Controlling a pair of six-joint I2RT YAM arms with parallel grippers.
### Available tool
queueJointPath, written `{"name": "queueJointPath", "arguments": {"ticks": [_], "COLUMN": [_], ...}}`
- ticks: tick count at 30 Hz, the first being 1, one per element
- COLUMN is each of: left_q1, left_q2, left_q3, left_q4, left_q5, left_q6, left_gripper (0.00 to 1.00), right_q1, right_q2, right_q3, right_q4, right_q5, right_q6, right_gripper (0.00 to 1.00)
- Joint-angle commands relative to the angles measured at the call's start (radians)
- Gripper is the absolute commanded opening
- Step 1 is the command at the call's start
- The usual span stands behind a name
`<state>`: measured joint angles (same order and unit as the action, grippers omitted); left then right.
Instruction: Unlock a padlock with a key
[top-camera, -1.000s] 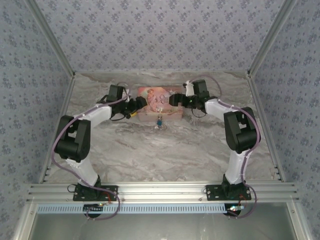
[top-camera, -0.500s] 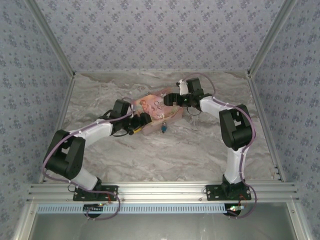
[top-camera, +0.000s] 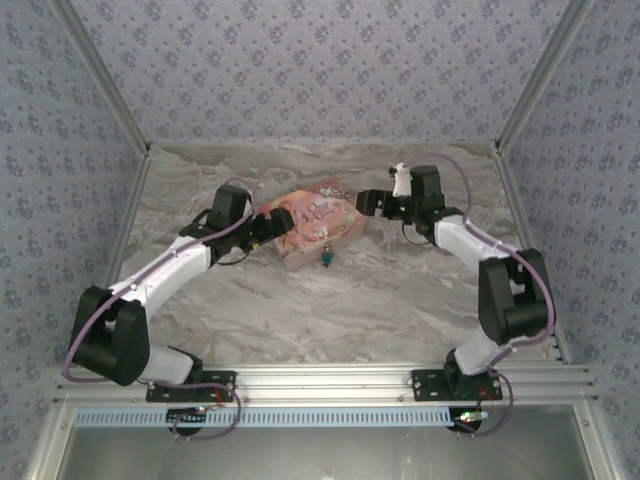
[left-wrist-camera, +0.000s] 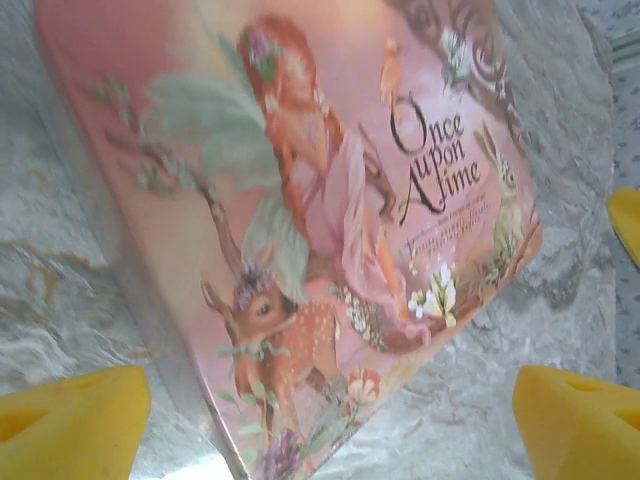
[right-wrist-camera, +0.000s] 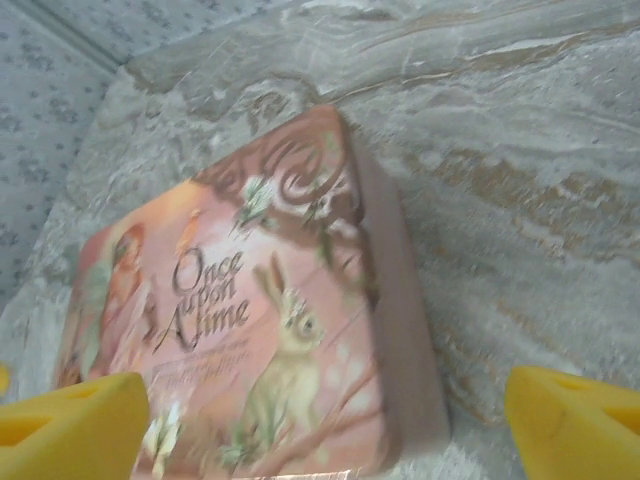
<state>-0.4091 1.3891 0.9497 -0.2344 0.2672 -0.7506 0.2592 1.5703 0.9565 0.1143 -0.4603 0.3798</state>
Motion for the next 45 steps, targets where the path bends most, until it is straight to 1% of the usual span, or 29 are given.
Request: {"name": "queueJointPath", "arguments": {"ticks": [1,3,6,8,12,15,24,28,37,41,45], "left_q1": [0.027,0.049,0.079,0.095,0.108,0.108,0.108,0.108,0.108,0.108,0.108], "left_q2": [0.019,0.050,0.098,0.132,0.204,0.241,0.278,0.287,0.298,0.300,0.302], "left_q3": [0.048,0.056,0.069,0.081,0.100,0.104,0.080,0.074,0.074,0.075,0.072], "left_q4": [-0.056,-0.042,-0.009,0.010,0.041,0.062,0.090,0.098,0.098,0.098,0.098], "left_q5": [-0.048,-0.039,0.001,0.025,0.082,0.106,0.107,0.107,0.106,0.107,0.107], "left_q6": [0.047,0.035,0.027,0.029,0.025,0.021,0.000,-0.005,-0.006,-0.006,-0.009], "left_gripper": [0.95,0.96,0.99,0.99,0.99,0.99,0.99,1.00,0.99,0.99,0.99], "right_q1": [0.058,0.103,0.156,0.181,0.229,0.251,0.256,0.256,0.256,0.256,0.258], "right_q2": [-0.061,-0.083,-0.086,-0.067,0.012,0.080,0.227,0.254,0.295,0.305,0.316], "right_q3": [-0.154,-0.252,-0.328,-0.346,-0.345,-0.350,-0.344,-0.345,-0.326,-0.326,-0.326], "right_q4": [0.152,0.255,0.330,0.361,0.433,0.500,0.633,0.658,0.677,0.703,0.736], "right_q5": [-0.023,-0.013,0.013,0.016,-0.020,-0.031,-0.054,-0.063,-0.089,-0.101,-0.112], "right_q6": [0.115,0.165,0.190,0.194,0.183,0.174,0.215,0.226,0.241,0.242,0.275], "right_gripper": [0.87,0.85,0.85,0.83,0.75,0.70,0.59,0.54,0.37,0.34,0.32]}}
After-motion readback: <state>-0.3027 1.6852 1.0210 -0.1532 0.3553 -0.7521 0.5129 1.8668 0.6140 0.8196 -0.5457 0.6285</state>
